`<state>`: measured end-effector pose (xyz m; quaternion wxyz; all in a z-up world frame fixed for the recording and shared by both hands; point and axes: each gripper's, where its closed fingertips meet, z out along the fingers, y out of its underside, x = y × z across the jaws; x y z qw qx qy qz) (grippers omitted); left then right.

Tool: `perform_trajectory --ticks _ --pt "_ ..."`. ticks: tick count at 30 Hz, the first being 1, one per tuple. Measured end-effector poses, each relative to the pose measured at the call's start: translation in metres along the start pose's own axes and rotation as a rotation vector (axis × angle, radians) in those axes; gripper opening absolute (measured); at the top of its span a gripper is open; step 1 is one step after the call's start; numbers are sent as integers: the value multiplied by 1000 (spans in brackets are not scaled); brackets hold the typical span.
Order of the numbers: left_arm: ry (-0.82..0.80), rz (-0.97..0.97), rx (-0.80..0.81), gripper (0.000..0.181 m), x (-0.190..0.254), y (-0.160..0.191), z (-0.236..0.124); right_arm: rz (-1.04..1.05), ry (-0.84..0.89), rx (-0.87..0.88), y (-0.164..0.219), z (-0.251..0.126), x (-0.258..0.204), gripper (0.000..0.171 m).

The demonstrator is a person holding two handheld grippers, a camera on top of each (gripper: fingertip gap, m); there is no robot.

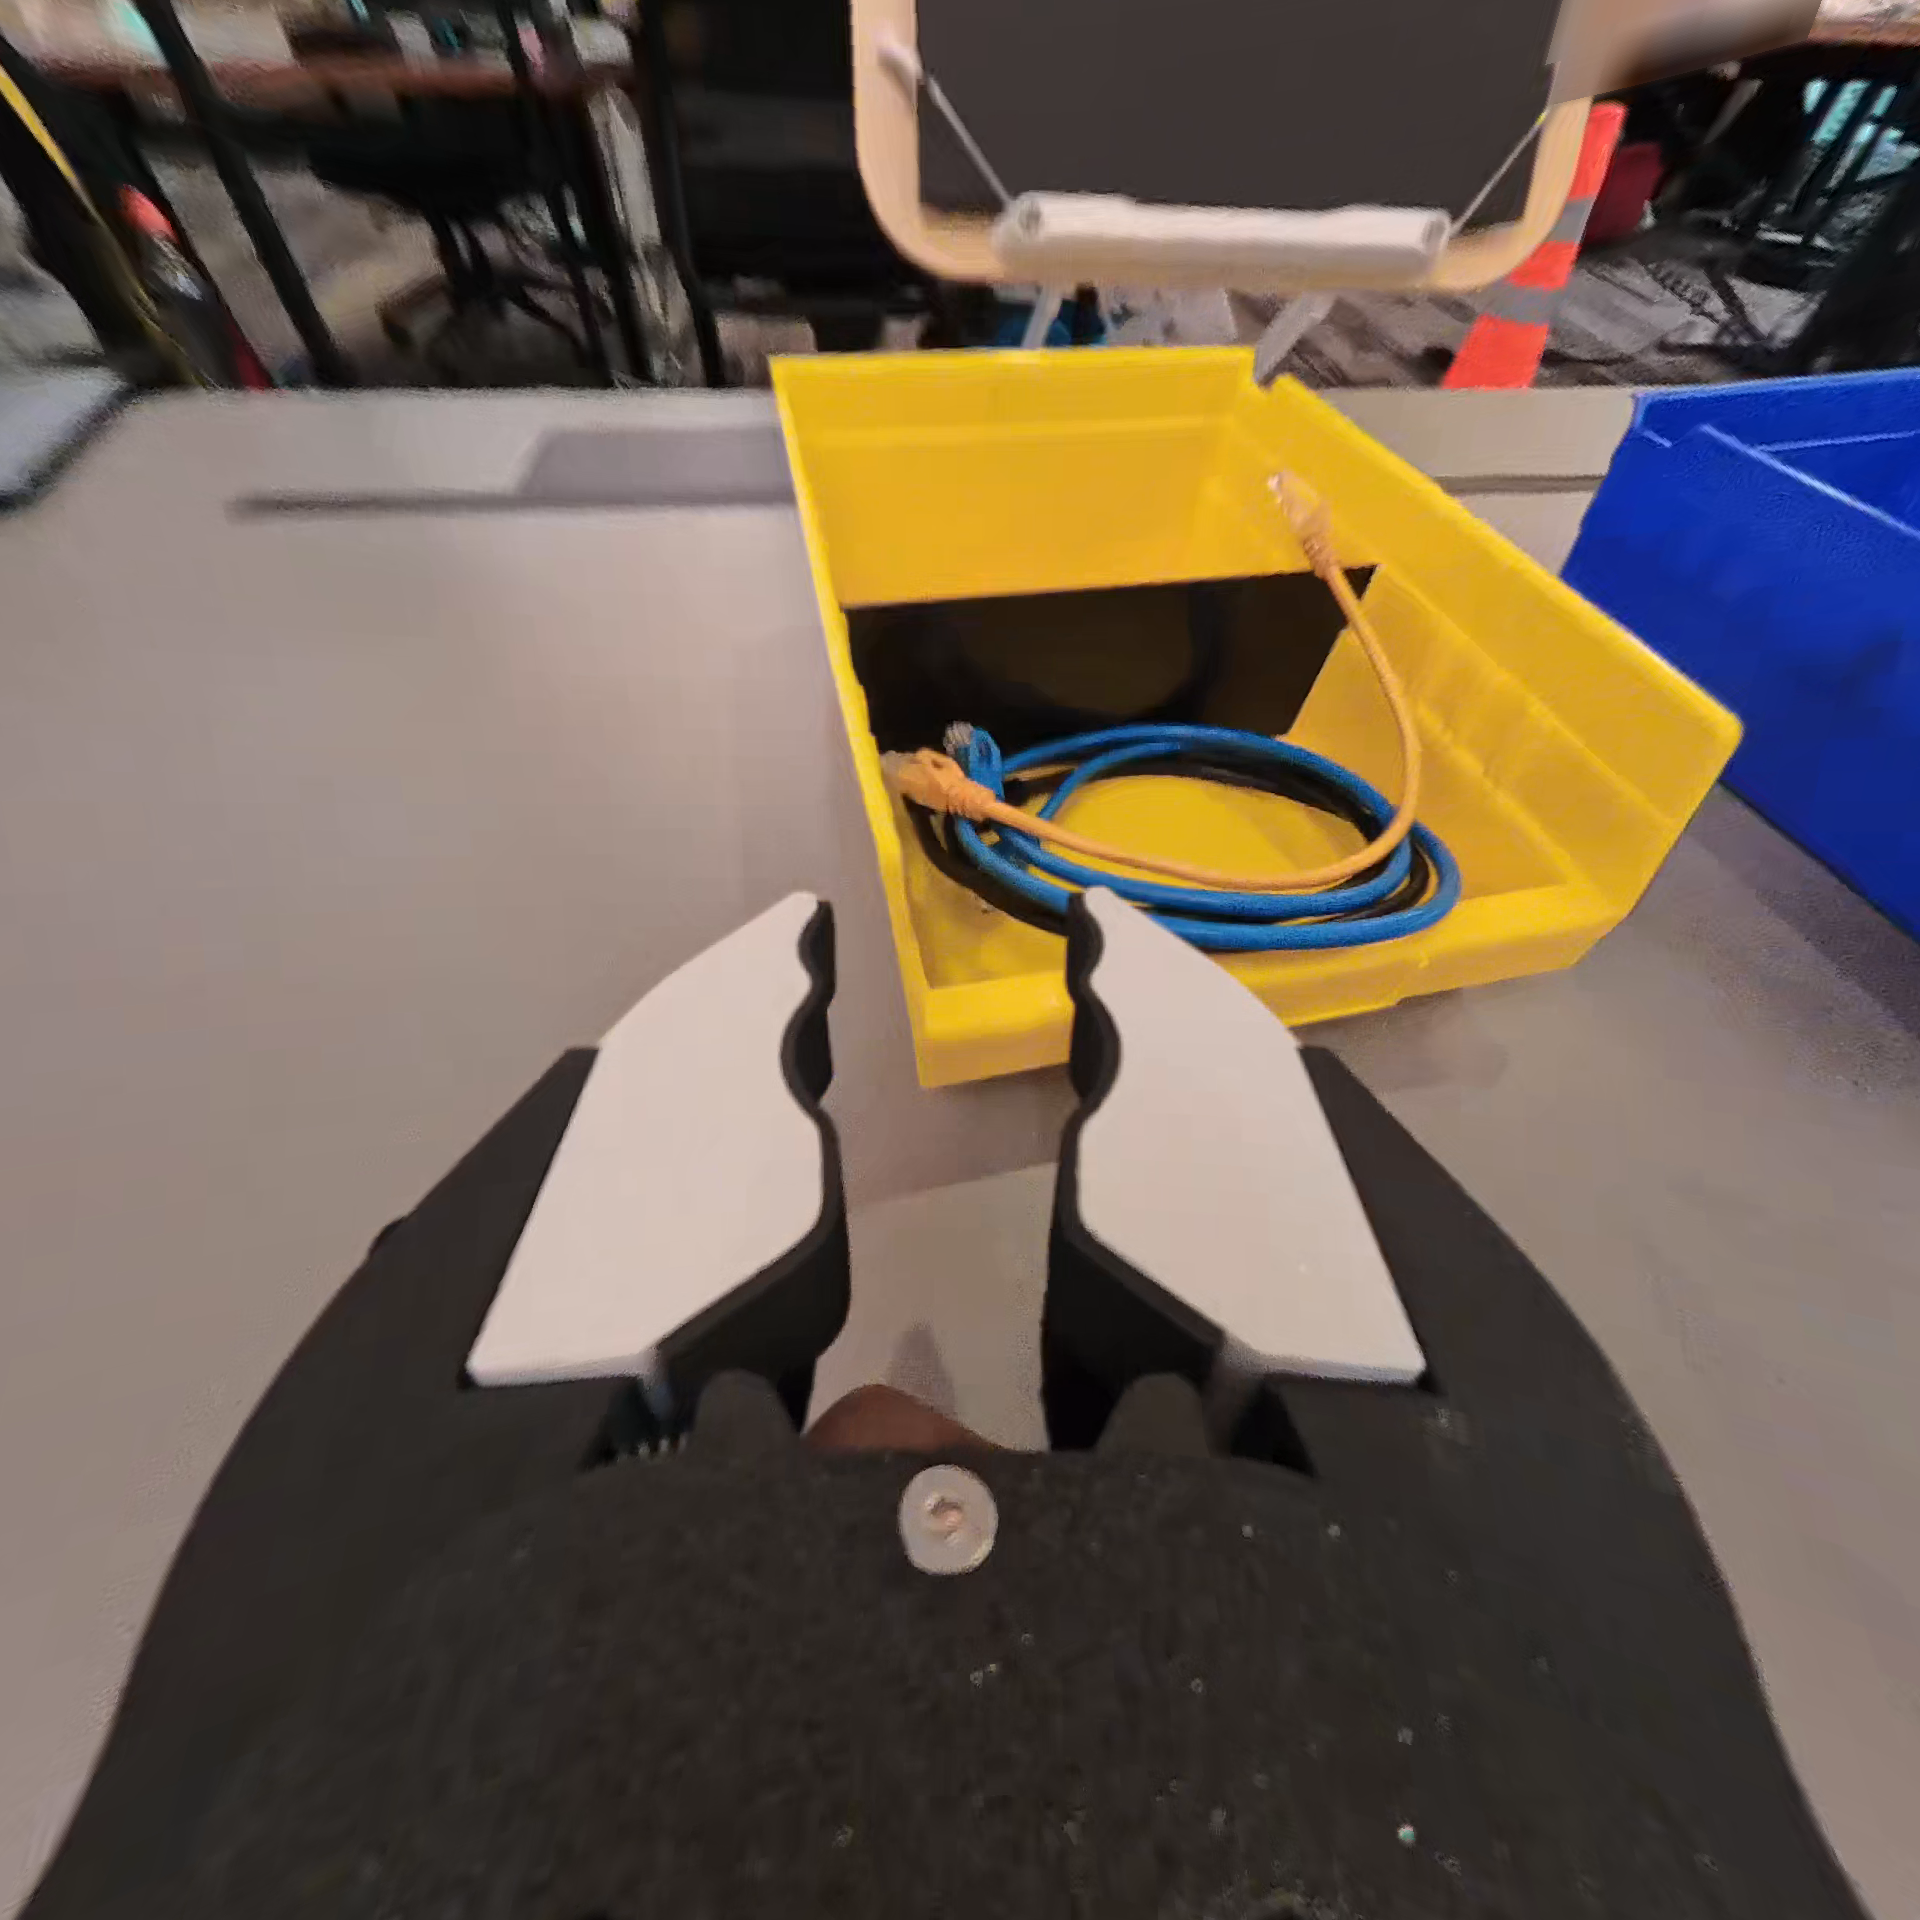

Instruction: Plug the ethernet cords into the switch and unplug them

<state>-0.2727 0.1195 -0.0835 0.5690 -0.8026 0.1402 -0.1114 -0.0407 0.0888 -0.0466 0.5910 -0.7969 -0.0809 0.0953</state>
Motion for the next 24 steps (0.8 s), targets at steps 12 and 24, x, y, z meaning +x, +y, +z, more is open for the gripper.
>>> perform_trajectory --ticks 12,24 --pt "0 17 -167 8 -22 31 77 45 245 -120 56 107 -15 4" --pt "-96 71 -38 2 -177 -8 38 81 255 89 16 147 -164 5"
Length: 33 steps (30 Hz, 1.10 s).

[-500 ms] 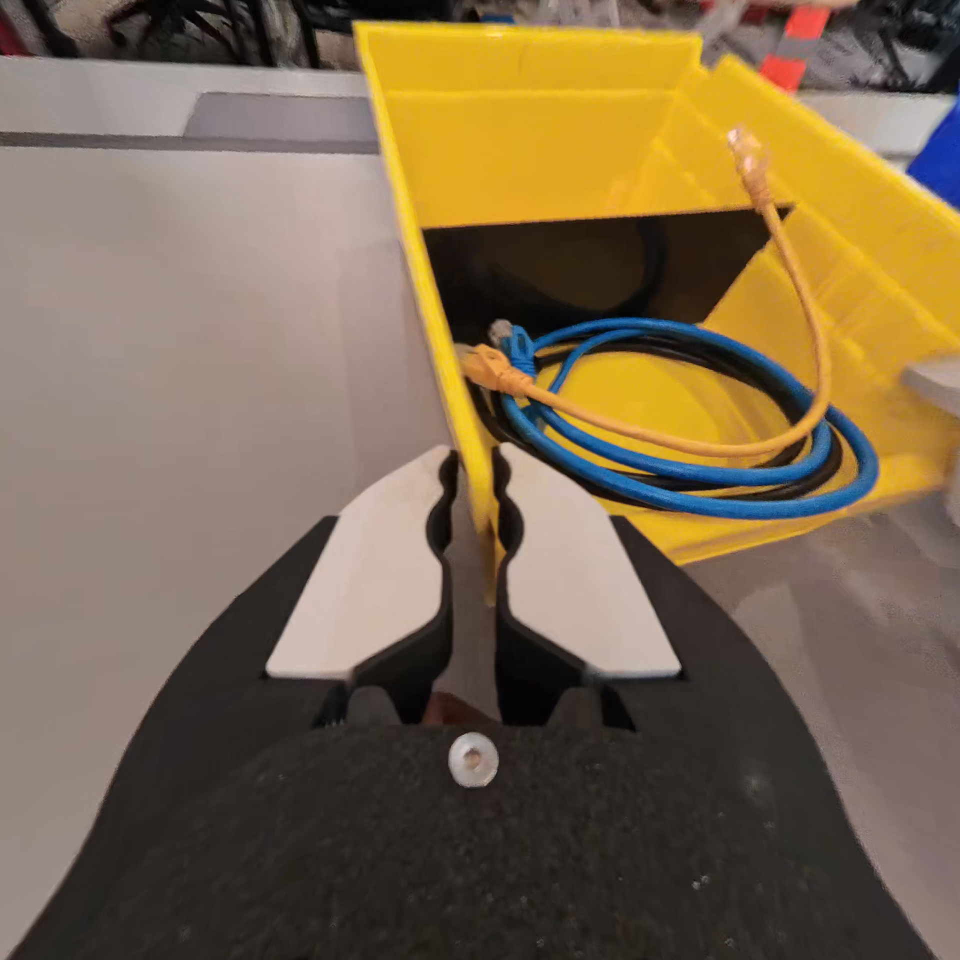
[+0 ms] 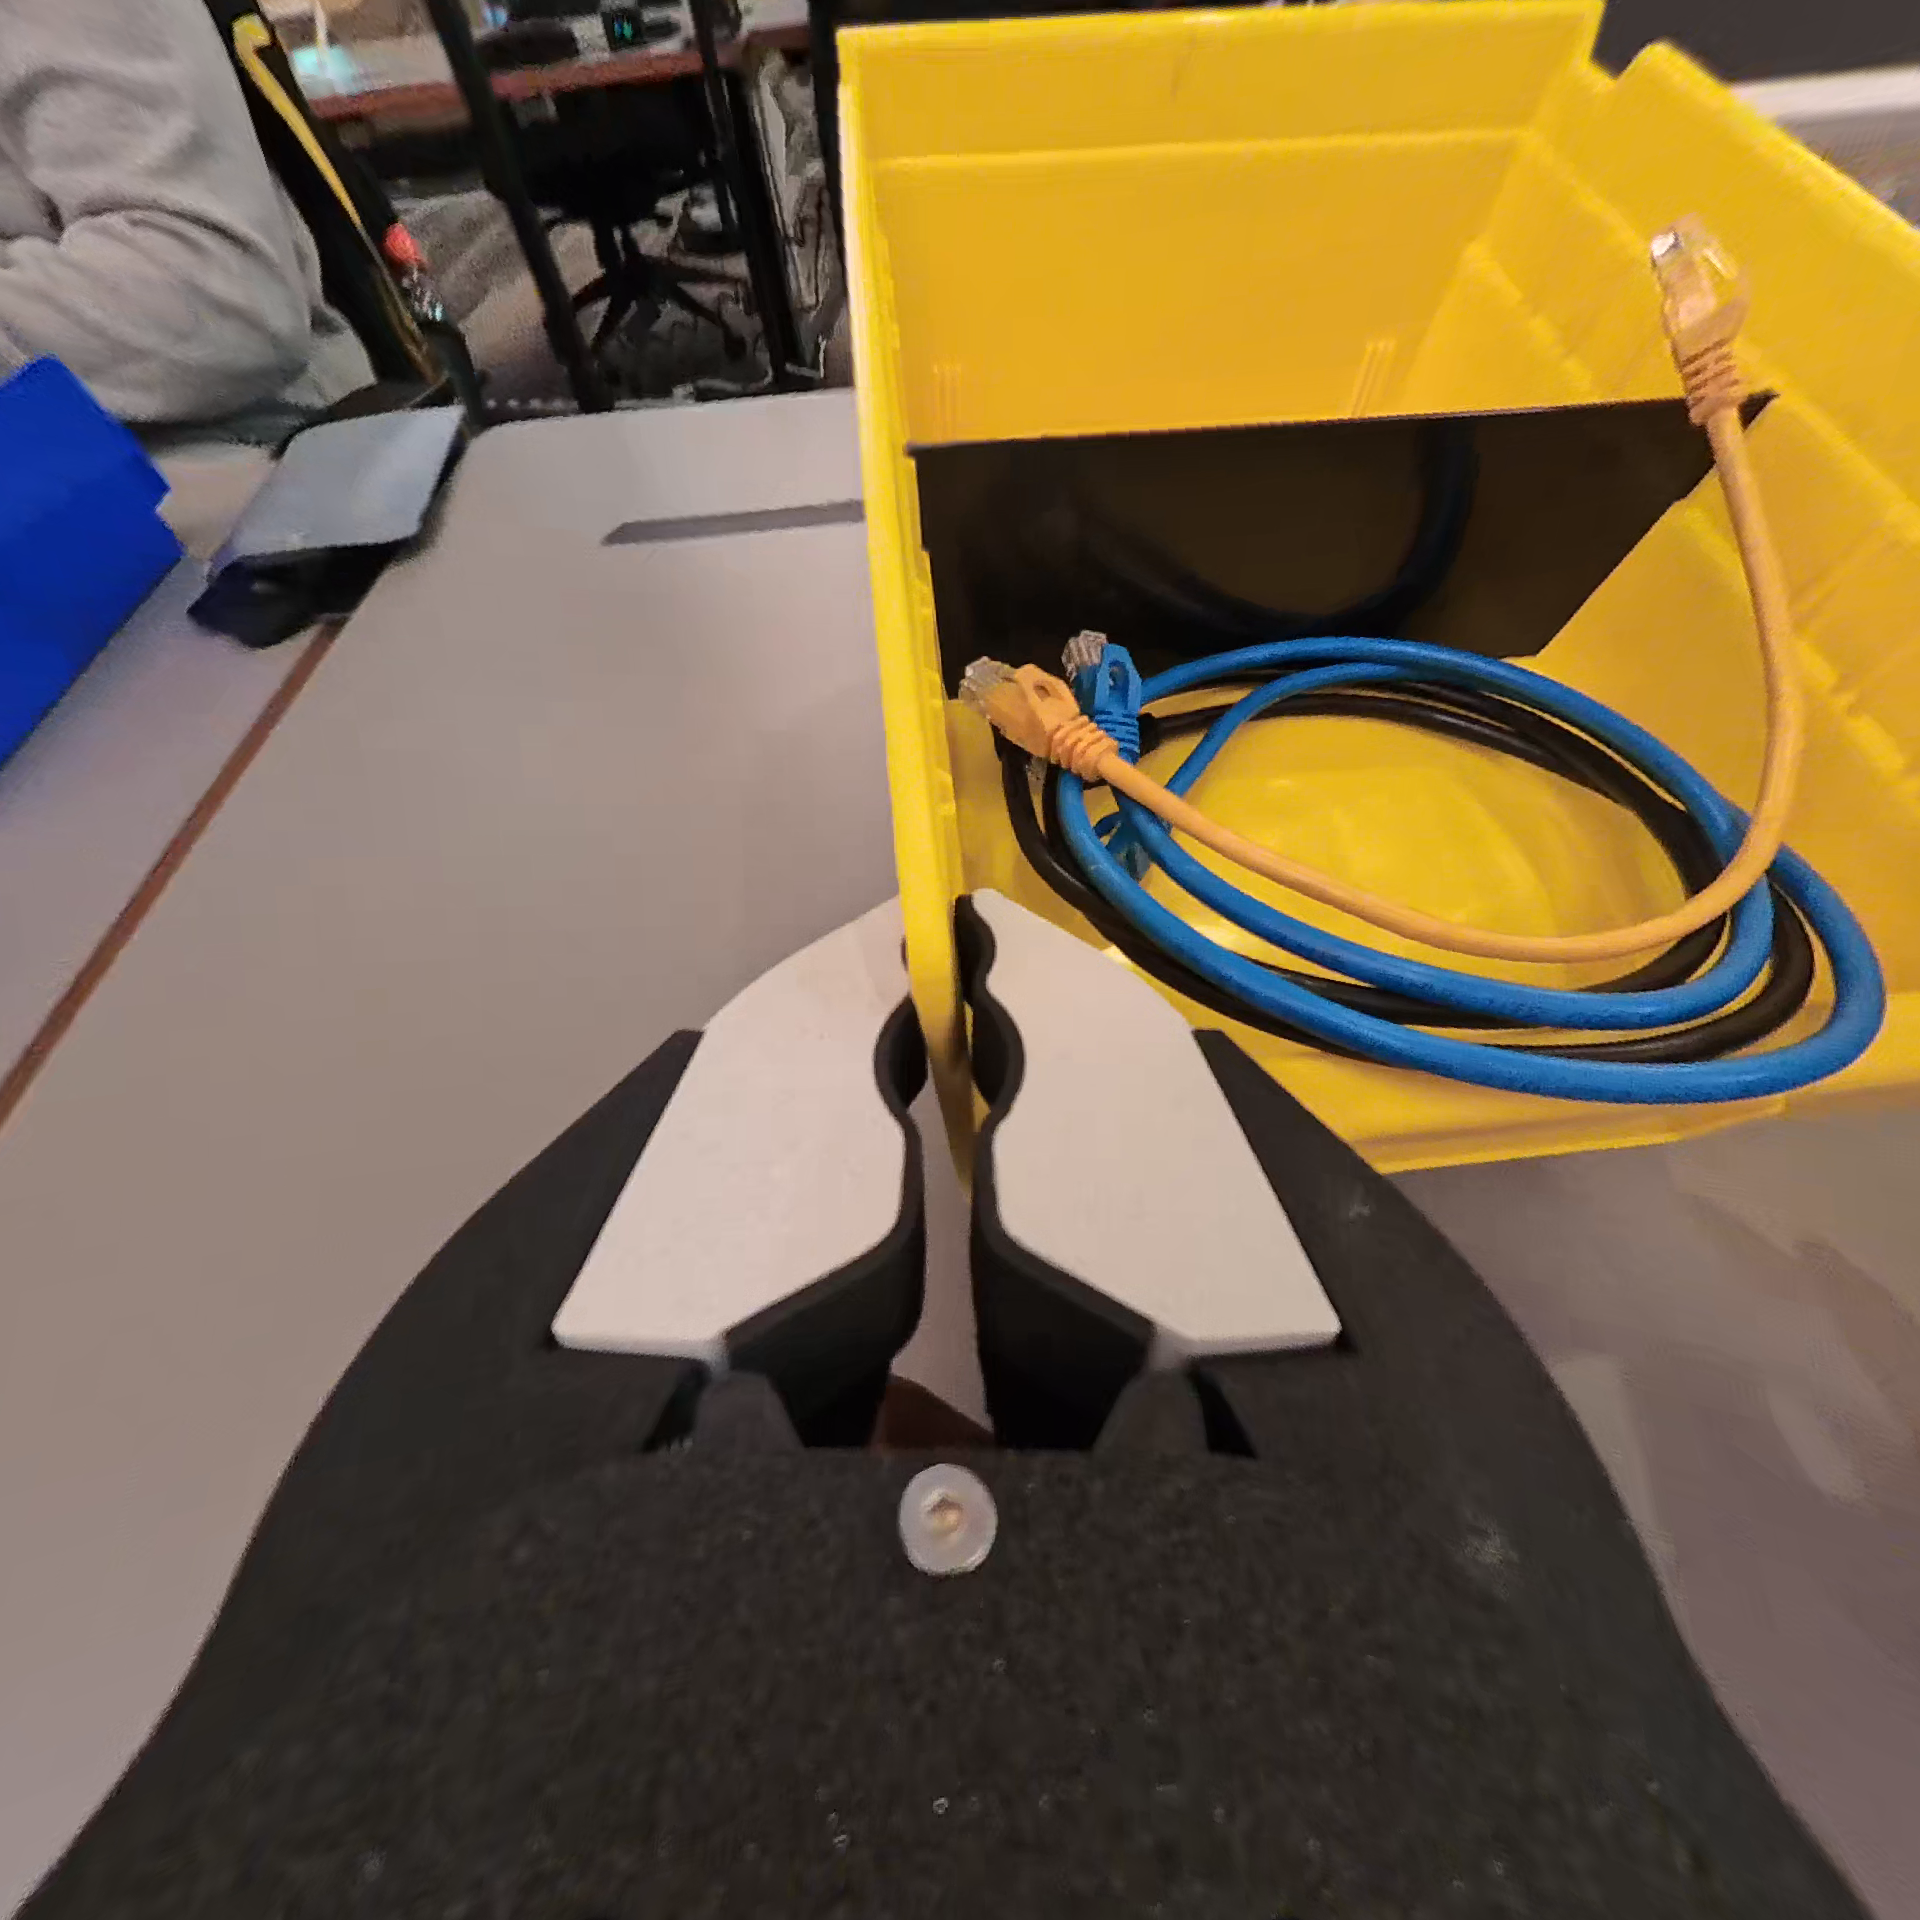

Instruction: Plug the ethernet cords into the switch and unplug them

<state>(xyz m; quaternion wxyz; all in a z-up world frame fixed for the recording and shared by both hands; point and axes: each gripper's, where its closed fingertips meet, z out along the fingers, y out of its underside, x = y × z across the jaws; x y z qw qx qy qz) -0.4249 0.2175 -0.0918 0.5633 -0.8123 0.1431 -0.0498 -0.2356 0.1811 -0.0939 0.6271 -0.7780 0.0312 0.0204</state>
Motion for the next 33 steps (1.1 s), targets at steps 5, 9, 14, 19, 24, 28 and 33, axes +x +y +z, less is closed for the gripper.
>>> perform_trajectory --ticks 5,9,14,19,24,28,33 --pt "-40 -61 -88 1 -69 28 -4 37 -36 -72 18 17 -69 4" --pt "-47 -110 -142 2 -93 55 -1 11 -105 -118 34 22 -97 9" --pt "-45 -260 17 15 -95 20 -16 -144 -216 67 2 0 -84 31" --pt "-160 -238 248 22 -104 -23 -58 -299 -225 494 -67 -81 -15 13" --pt "-95 -167 356 18 -41 -44 -69 -508 -139 698 -105 -151 82 0" --pt "61 -98 301 15 50 -36 -51 -612 -5 728 -109 -179 173 0" --pt "295 2 244 16 160 -28 -52 -598 195 679 -101 -219 283 0"
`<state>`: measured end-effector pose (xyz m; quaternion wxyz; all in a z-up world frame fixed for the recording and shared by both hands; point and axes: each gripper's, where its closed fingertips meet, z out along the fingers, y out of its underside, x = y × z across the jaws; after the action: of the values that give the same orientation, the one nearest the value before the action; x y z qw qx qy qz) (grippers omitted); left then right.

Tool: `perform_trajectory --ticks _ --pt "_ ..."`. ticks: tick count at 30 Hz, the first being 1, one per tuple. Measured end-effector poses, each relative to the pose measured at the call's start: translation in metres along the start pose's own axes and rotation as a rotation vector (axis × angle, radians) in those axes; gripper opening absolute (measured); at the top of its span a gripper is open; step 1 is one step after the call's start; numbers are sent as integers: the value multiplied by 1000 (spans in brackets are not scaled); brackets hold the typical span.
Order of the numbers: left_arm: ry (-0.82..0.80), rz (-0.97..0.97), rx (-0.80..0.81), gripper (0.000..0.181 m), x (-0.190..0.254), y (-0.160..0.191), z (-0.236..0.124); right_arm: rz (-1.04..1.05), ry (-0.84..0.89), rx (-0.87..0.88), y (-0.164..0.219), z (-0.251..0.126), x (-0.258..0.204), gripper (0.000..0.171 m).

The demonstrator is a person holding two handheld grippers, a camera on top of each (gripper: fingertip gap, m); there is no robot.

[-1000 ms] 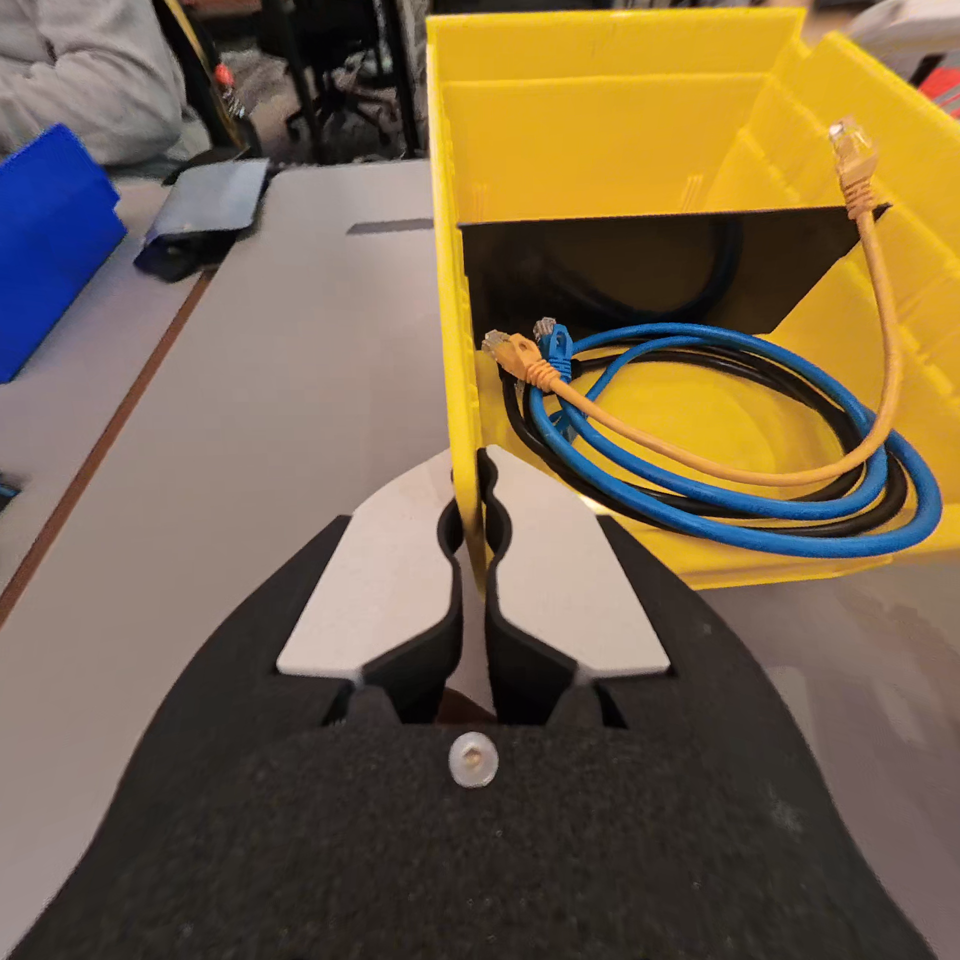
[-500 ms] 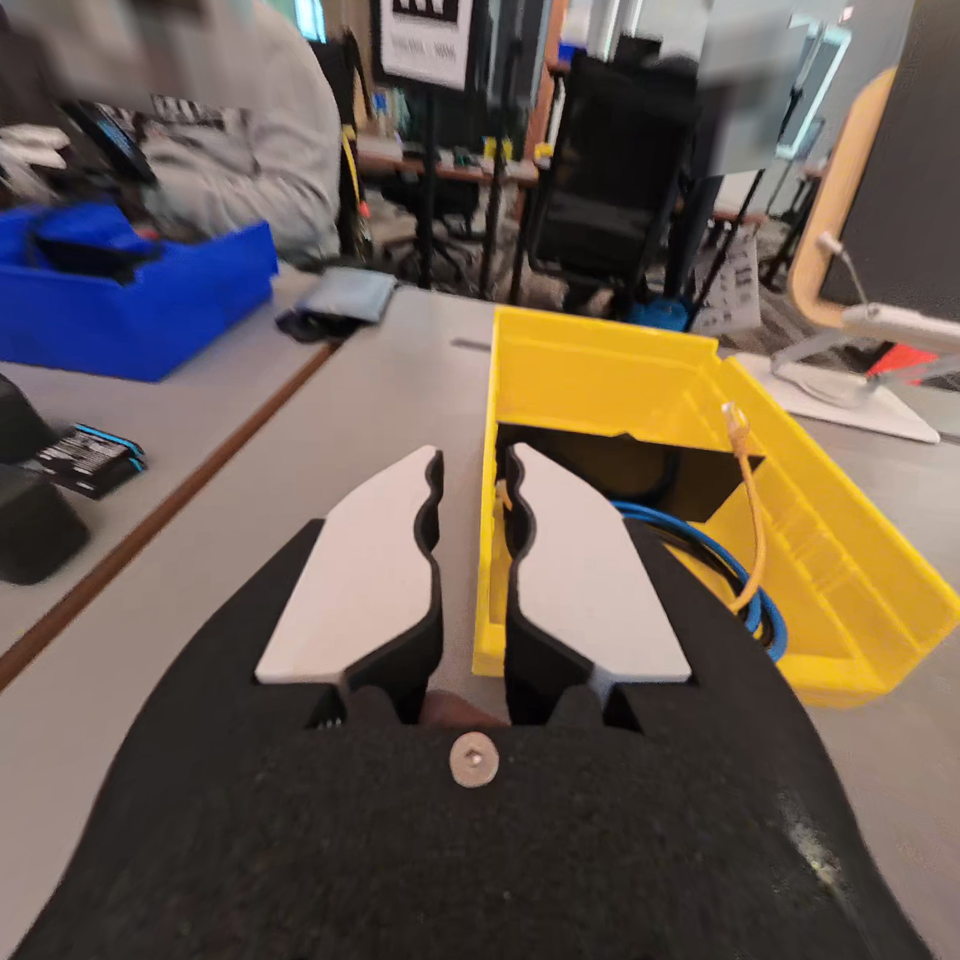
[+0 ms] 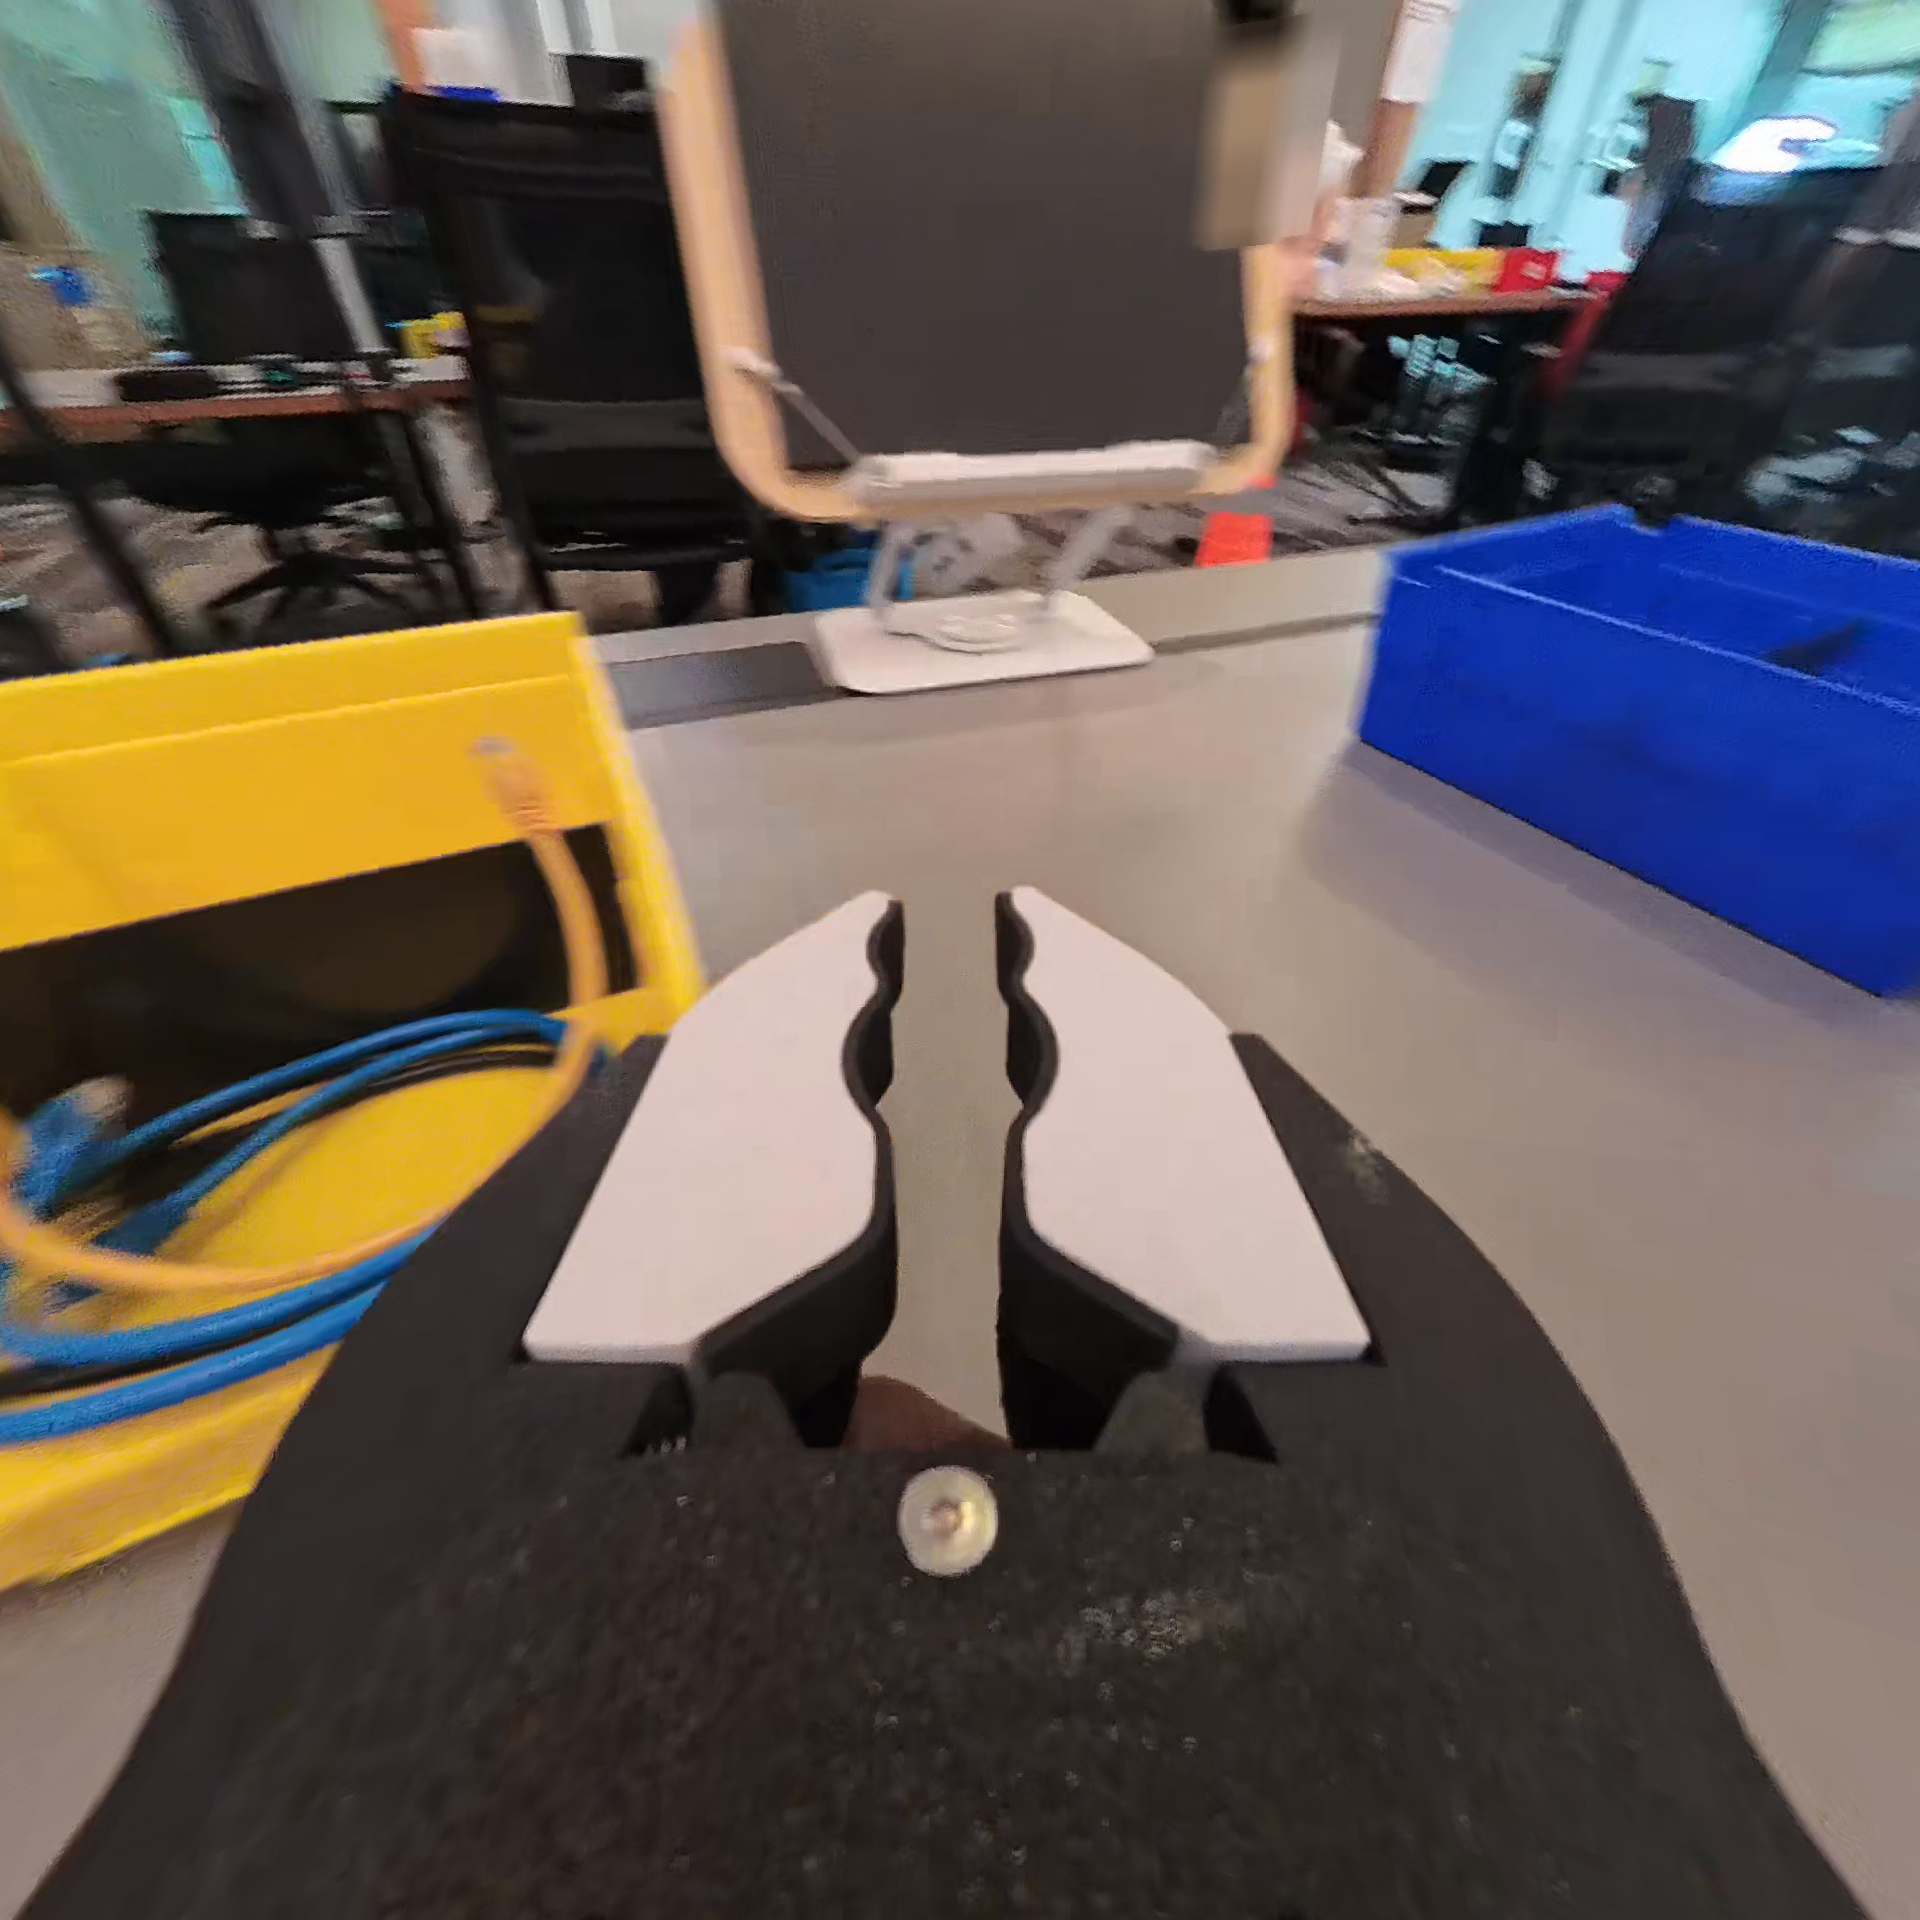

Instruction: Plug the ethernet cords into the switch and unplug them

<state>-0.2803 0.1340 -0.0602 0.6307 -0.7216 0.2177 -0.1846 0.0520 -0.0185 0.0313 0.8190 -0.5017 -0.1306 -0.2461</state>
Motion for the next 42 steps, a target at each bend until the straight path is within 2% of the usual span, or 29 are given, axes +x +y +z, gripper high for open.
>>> perform_trajectory --ticks 4,7,10,13,15,20,23,27,32,38,42 --pt "133 116 -48 18 69 12 1 -35 114 -128 48 -24 71 0" --pt "194 169 -80 18 102 21 -1 -51 168 -281 100 -31 111 0" --pt "233 214 -97 18 118 28 -2 -47 165 -504 161 -35 129 0" --pt "246 252 -111 19 120 32 -3 48 126 -611 192 -40 130 0" --pt "237 246 -126 19 115 35 -3 68 128 -662 201 -42 130 5" --pt "257 157 -147 19 110 37 -1 294 92 -691 216 -39 122 13" --pt "252 178 -147 19 110 37 -2 402 37 -744 233 -31 116 24" --pt "257 217 -156 19 115 40 -1 492 -13 -802 254 -23 108 9" --pt "248 263 -168 19 117 44 -1 554 108 -811 263 -29 131 9" --pt "250 248 -181 19 116 46 0 443 44 -824 260 -29 123 4" --pt "247 254 -181 19 117 46 -1 481 -17 -811 265 -22 124 4"
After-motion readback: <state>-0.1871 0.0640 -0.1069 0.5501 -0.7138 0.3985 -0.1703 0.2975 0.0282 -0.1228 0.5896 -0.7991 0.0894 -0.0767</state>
